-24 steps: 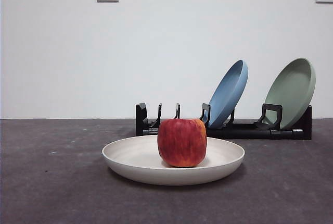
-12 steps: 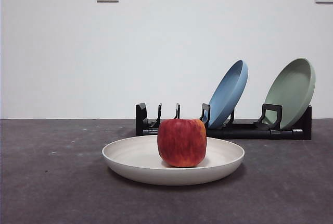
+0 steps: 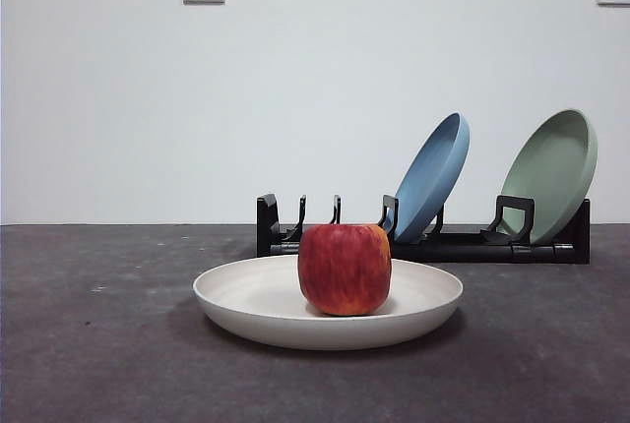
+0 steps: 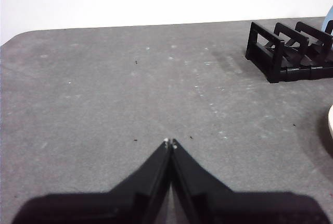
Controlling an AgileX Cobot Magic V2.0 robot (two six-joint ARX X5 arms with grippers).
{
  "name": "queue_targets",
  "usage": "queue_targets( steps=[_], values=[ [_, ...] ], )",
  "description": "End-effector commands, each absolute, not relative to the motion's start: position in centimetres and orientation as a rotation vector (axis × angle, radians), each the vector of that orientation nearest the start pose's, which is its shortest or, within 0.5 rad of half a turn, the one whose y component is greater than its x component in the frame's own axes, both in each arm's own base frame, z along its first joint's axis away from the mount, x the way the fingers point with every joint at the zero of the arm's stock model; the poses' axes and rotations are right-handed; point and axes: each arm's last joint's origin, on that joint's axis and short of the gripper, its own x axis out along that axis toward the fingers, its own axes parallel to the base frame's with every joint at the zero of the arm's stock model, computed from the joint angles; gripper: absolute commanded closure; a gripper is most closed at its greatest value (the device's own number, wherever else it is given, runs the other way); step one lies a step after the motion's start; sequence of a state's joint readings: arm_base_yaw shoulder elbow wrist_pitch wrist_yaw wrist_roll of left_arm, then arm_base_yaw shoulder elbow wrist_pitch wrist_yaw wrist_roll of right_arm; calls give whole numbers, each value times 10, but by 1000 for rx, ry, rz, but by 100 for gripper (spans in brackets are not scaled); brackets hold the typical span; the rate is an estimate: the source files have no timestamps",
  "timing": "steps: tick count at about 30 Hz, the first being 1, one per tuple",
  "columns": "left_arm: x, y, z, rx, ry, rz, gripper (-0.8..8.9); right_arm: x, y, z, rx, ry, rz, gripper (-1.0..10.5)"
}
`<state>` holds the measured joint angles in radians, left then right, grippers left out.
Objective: Take the yellow plate from the plate rack,put the plate on the table,take the apple from the table,put the apple in the plate
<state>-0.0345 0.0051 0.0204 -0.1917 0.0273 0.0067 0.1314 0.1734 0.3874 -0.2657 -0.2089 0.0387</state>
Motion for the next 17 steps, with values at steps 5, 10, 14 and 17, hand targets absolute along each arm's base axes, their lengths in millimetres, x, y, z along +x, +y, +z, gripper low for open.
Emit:
queue_targets(
  steps=[5,10,14,17],
  values=[
    [96,-4,147,0,185,-59,817,85,17,199,83,121,329,946],
    [96,-4,147,0,185,-59,817,87,17,175,95,156,327,946],
    [96,-4,147,0,185,-59,817,90,18,163,107,195,324,946],
    [96,-4,147,0,185,-59,817,91,18,156,115,217,322,946]
  ],
)
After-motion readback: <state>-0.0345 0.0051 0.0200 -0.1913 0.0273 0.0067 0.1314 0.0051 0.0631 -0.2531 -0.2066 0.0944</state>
